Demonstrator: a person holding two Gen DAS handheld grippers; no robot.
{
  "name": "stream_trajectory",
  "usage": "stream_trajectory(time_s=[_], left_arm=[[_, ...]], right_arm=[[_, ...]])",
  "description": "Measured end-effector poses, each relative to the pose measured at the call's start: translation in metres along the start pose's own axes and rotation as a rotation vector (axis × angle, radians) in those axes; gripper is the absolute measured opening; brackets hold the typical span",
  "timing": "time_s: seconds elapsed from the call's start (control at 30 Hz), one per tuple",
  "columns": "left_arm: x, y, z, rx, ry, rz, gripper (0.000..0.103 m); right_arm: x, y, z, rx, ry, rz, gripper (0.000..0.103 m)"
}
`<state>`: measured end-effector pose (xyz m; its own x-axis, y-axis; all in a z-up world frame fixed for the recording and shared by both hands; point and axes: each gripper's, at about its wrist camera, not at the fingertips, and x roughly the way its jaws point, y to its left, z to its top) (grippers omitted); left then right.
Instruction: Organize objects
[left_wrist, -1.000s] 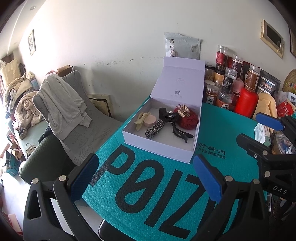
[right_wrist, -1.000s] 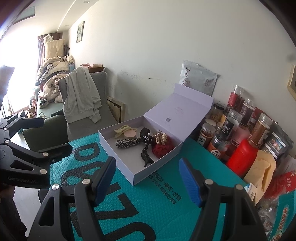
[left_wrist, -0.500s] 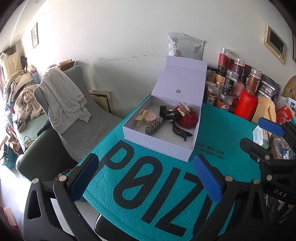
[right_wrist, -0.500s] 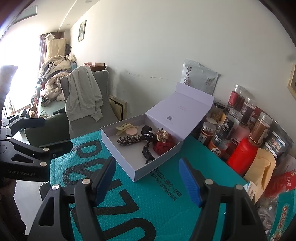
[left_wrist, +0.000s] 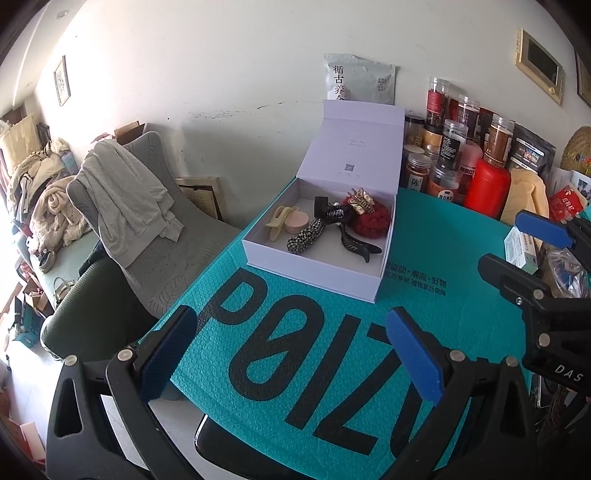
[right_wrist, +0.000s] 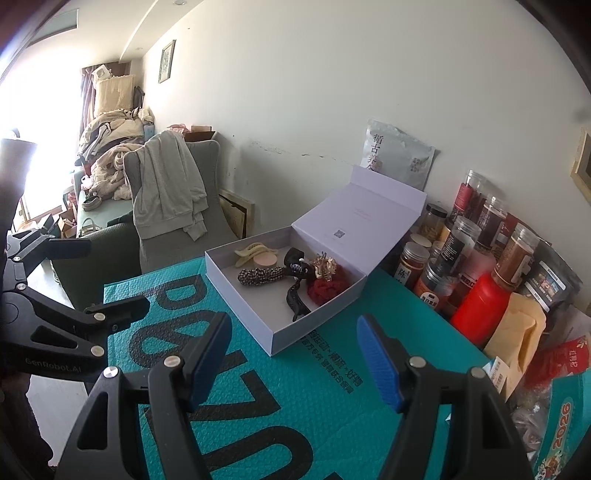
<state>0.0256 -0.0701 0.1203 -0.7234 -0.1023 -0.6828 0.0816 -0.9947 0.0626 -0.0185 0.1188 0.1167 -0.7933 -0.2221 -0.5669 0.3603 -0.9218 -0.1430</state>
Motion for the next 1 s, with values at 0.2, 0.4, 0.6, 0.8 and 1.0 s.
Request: stream_trajectory(time_s=[0.2, 0.4, 0.6, 0.8, 1.0], left_arm=[[-0.002, -0.002, -0.003, 0.0, 0.004, -0.006, 0.102], [-0.011, -0.011, -0.013, 0.013, 0.005, -0.024, 0.102], [-0.017, -0.017, -0.019, 0.016, -0.001, -0.035, 0.102], [-0.009, -0.021, -0.028, 0.007, 0.03, -0.031, 0.102], [0.01, -0.038, -0.052, 0.014, 0.05, -0.032, 0.102]], right_arm=[[-0.005, 0.001, -0.003, -0.002, -0.004, -0.006, 0.071], [-0.009, 0.002, -0.006, -0.003, -0.004, -0.012, 0.071], [-0.015, 0.001, -0.014, 0.004, 0.002, -0.019, 0.071], [-0.014, -0.001, -0.025, 0.018, 0.024, -0.028, 0.071], [-0.008, -0.012, -0.048, 0.071, 0.067, -0.06, 0.071]])
